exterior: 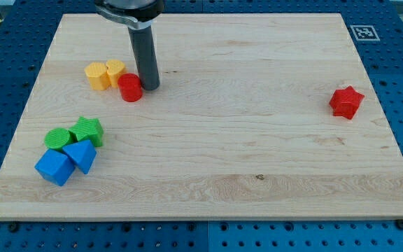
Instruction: Drag the red circle into the the bottom side of the yellow hexagon
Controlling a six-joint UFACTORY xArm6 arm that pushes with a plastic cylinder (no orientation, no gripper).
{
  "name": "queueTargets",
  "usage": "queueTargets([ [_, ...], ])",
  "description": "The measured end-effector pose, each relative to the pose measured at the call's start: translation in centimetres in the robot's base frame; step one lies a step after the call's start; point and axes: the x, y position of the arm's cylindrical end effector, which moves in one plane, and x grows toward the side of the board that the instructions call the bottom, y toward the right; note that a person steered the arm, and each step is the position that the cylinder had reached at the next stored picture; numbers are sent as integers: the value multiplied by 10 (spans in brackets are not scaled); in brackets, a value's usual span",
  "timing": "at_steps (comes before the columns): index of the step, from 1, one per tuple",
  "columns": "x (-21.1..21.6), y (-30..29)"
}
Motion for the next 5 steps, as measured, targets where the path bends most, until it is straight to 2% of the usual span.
queueTargets([
  [1,7,58],
  [5,20,38],
])
